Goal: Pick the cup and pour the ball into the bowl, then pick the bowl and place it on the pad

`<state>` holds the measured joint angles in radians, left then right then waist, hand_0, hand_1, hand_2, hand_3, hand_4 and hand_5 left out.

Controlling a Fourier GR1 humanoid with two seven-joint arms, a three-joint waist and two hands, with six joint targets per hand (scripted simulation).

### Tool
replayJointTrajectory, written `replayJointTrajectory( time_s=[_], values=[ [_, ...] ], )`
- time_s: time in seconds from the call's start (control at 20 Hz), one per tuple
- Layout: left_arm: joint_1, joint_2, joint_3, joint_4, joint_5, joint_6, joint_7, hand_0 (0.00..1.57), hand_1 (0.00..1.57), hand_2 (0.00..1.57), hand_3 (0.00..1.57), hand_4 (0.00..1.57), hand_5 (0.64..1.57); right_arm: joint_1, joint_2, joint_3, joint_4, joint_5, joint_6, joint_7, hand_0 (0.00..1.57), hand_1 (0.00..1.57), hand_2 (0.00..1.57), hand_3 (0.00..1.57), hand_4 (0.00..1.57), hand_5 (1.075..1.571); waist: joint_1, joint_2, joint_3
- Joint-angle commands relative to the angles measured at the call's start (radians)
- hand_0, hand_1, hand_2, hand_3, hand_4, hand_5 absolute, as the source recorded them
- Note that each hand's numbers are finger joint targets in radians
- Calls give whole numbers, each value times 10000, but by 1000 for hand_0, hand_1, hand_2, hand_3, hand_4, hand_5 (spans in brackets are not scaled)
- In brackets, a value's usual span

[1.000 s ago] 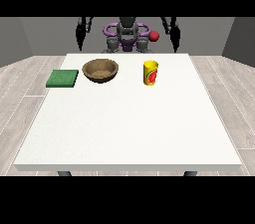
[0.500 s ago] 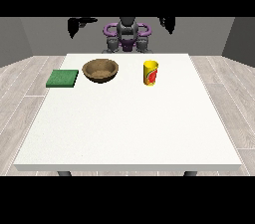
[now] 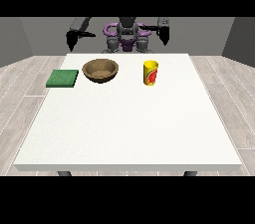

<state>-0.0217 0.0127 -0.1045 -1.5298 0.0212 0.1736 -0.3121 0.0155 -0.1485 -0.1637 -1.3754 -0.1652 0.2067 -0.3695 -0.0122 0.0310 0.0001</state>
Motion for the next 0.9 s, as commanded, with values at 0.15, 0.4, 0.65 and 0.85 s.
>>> replayJointTrajectory(
  time_s=[0.15,0.4,0.65,0.85],
  values=[
    [-2035,259,741,1393,-78,-135,-739,0,0,0,0,0,1444,-2089,-563,-870,1705,-295,194,-996,0,0,0,0,0,1557,123,1514,2],
    [-3047,199,1568,3065,28,156,-2048,0,0,0,0,0,1460,-2352,-708,-759,2434,-260,864,-1864,0,0,0,0,0,1549,-336,2264,-1],
    [-3778,324,2083,4355,74,310,-2820,0,0,0,0,0,1428,-2435,-481,-591,3366,194,888,-3141,0,0,0,0,0,1547,-484,2560,0],
    [-4409,863,2616,5541,447,-299,-3173,0,0,0,0,0,1413,-3011,-556,-733,3920,71,876,-3163,0,0,0,0,0,1548,-464,2691,-1]
  ],
)
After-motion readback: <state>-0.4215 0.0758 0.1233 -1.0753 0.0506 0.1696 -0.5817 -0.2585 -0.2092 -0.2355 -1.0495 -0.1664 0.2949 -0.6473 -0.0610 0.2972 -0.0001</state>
